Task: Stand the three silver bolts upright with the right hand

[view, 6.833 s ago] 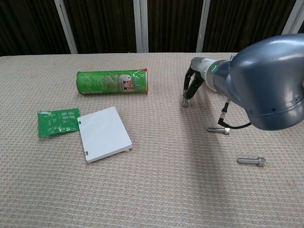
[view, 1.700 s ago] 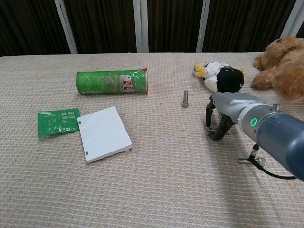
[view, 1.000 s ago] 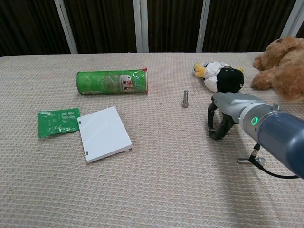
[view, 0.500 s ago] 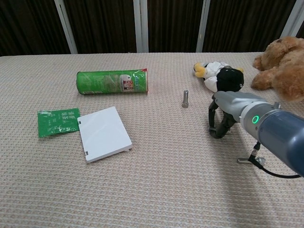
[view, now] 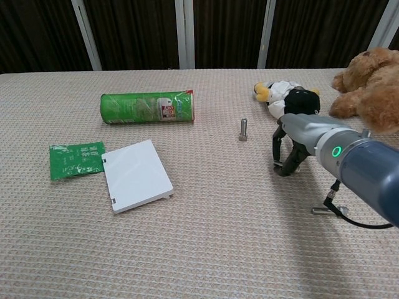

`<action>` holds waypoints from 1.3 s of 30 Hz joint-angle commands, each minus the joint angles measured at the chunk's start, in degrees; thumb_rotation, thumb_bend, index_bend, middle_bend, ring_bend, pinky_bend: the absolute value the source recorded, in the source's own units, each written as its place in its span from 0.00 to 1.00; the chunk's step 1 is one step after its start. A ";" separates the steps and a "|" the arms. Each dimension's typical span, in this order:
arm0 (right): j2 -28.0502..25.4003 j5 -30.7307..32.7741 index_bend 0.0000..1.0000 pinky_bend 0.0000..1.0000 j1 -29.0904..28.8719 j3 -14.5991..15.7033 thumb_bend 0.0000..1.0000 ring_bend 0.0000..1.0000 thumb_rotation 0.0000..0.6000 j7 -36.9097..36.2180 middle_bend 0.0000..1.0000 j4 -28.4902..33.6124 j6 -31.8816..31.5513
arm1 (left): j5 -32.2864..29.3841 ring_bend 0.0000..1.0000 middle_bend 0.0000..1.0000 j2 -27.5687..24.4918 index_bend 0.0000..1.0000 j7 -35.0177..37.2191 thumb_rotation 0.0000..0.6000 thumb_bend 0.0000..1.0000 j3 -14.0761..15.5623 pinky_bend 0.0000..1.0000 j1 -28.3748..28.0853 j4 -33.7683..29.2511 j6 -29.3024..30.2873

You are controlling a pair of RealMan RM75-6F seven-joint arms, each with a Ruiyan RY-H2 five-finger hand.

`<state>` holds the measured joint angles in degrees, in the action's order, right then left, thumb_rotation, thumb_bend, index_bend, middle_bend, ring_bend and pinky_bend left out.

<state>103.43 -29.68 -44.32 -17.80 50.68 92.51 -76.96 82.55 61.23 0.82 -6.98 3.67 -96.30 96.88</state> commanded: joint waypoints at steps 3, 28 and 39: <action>0.02 0.21 0.60 0.06 -0.05 -0.35 0.38 0.00 1.00 -0.21 0.00 0.03 0.04 | -0.06 0.00 0.04 -0.02 0.20 0.07 1.00 0.12 -0.04 0.17 0.01 0.00 0.01; -0.55 0.24 0.60 0.06 -0.20 -2.25 0.38 0.00 1.00 -2.11 0.00 0.70 0.02 | 0.06 0.00 0.04 0.01 0.20 -0.01 1.00 0.12 0.00 0.17 0.02 -0.01 0.04; -1.09 1.81 0.60 0.06 -0.23 -4.49 0.38 0.00 1.00 -4.09 0.00 -1.26 1.15 | 0.06 0.00 0.04 0.02 0.20 -0.11 1.00 0.12 -0.01 0.17 0.12 -0.05 0.22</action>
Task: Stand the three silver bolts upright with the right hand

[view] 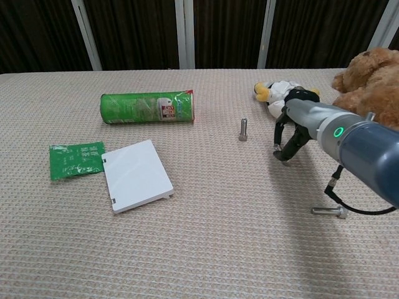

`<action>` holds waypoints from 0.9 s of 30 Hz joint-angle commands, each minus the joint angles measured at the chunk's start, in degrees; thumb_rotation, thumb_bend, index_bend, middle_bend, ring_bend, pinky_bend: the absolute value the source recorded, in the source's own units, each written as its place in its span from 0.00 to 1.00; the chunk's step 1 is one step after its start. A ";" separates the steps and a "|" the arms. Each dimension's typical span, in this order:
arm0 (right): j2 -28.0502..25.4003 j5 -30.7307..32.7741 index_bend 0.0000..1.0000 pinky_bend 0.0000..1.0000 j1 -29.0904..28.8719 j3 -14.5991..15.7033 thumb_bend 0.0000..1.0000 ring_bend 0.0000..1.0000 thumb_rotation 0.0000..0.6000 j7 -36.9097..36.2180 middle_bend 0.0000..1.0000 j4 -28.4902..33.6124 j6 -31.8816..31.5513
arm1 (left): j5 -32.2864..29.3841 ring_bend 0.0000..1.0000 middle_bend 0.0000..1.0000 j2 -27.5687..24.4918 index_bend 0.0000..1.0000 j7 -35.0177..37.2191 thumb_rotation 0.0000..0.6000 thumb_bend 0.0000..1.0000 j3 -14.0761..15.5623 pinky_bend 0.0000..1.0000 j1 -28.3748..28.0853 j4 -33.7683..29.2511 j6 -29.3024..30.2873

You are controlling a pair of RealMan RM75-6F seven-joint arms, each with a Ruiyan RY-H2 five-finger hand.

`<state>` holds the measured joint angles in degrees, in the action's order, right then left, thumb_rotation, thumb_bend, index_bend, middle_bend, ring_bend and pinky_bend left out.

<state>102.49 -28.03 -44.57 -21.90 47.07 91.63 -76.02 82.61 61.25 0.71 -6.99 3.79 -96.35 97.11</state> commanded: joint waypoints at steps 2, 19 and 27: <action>-0.31 0.30 0.60 0.06 0.04 -0.79 0.38 0.00 1.00 -0.93 0.00 -0.67 0.40 | 0.05 0.00 0.04 0.02 0.20 -0.03 1.00 0.12 0.02 0.17 -0.03 0.00 -0.03; -2.69 2.65 0.60 0.05 -0.03 -2.61 0.38 0.00 1.00 -2.36 0.00 -1.05 2.27 | 0.27 0.00 0.04 0.11 0.20 -0.31 1.00 0.12 0.09 0.17 0.05 -0.07 0.19; -3.42 3.51 0.60 0.06 -0.46 -2.48 0.38 0.00 1.00 -2.00 0.00 -0.67 2.68 | 0.27 0.00 0.04 0.11 0.20 -0.37 1.00 0.12 0.11 0.17 0.04 -0.10 0.13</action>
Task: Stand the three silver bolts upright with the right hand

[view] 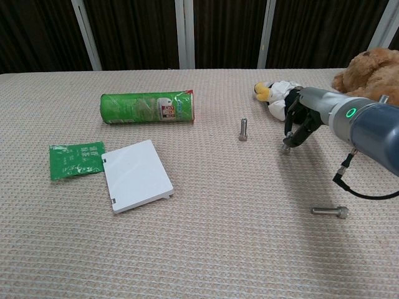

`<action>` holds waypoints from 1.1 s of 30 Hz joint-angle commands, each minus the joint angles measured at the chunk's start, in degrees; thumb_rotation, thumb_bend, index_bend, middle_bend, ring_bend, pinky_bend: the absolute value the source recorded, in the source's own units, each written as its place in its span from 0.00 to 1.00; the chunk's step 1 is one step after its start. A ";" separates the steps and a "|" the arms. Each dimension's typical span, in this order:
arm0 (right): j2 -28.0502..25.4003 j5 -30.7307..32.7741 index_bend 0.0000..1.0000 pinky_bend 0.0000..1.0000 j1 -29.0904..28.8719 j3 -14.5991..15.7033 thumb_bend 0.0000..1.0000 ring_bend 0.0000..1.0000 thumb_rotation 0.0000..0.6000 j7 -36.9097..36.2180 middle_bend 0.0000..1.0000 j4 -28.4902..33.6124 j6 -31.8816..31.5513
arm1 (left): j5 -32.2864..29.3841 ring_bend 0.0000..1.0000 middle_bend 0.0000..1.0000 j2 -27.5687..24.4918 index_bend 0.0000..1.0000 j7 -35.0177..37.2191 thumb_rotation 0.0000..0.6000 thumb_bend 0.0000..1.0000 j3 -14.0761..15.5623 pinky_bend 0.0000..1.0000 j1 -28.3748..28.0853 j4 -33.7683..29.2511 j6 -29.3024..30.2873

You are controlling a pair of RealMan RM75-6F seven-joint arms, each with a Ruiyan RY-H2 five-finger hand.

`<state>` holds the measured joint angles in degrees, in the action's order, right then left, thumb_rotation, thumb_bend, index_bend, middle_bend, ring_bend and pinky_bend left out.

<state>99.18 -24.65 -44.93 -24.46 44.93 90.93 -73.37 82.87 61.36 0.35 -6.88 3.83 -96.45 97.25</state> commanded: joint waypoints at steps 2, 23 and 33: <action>-0.28 0.64 0.60 0.06 -0.25 0.19 0.38 0.00 1.00 0.44 0.00 0.11 0.19 | 0.00 0.00 0.04 0.00 0.20 -0.03 1.00 0.12 0.00 0.17 -0.01 -0.01 -0.02; -1.49 2.31 0.55 0.06 -1.03 1.09 0.38 0.00 1.00 0.42 0.00 0.76 1.13 | -0.15 0.00 0.04 -0.03 0.20 0.02 1.00 0.12 -0.07 0.17 0.10 -0.06 0.11; -2.07 3.07 0.52 0.06 -1.47 1.66 0.38 0.00 1.00 0.72 0.00 1.09 1.52 | -0.12 0.00 0.04 -0.05 0.20 0.15 1.00 0.12 -0.08 0.17 0.16 0.00 0.21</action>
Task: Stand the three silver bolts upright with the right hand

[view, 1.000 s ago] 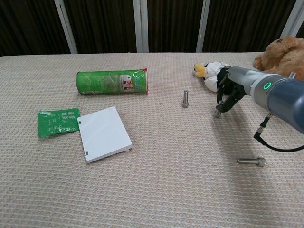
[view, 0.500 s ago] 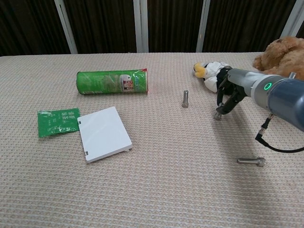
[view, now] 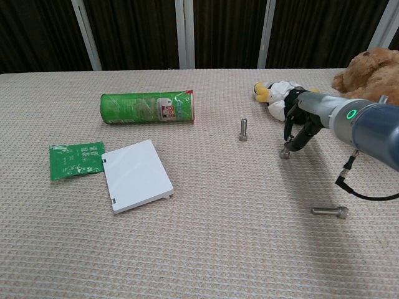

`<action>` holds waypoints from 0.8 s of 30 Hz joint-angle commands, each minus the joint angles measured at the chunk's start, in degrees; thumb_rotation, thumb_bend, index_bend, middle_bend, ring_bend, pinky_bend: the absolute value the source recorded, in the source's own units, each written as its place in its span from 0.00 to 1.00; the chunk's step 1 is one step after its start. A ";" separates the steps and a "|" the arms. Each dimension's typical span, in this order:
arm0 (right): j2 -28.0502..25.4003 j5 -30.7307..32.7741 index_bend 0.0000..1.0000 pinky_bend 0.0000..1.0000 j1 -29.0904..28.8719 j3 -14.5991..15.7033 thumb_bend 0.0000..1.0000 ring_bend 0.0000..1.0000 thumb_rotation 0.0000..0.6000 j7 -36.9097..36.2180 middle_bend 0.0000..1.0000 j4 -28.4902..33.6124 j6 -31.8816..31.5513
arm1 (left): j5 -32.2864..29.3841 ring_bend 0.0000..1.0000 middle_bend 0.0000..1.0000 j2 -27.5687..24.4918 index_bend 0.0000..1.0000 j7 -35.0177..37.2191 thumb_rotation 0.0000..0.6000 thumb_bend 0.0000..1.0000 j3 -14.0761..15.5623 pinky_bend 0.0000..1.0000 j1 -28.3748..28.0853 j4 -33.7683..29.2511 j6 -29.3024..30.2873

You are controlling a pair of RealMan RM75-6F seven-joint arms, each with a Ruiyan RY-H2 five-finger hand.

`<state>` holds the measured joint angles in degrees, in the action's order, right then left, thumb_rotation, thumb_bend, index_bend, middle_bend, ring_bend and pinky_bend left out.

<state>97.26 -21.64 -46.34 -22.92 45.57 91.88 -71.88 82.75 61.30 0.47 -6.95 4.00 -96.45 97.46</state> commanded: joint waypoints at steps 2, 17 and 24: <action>-0.34 0.14 0.51 0.06 -0.14 0.30 0.38 0.00 1.00 0.22 0.00 0.38 0.07 | 0.01 0.00 0.04 0.01 0.20 0.03 1.00 0.12 -0.01 0.17 -0.04 0.03 -0.05; -5.09 -3.93 0.24 0.04 1.20 0.13 0.26 0.00 1.00 -2.00 0.00 6.54 -2.78 | 0.00 0.00 0.04 0.05 0.20 0.09 1.00 0.12 -0.05 0.17 -0.10 0.16 -0.16; -13.51 -10.75 0.24 0.04 6.57 3.01 0.26 0.00 1.00 -5.42 0.00 18.10 -5.90 | 0.35 0.00 0.04 0.08 0.20 0.02 1.00 0.12 0.08 0.17 0.04 0.02 0.18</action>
<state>87.56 -29.15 -42.54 -21.56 42.03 105.42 -76.20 83.08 61.37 0.49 -6.89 4.02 -96.42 97.62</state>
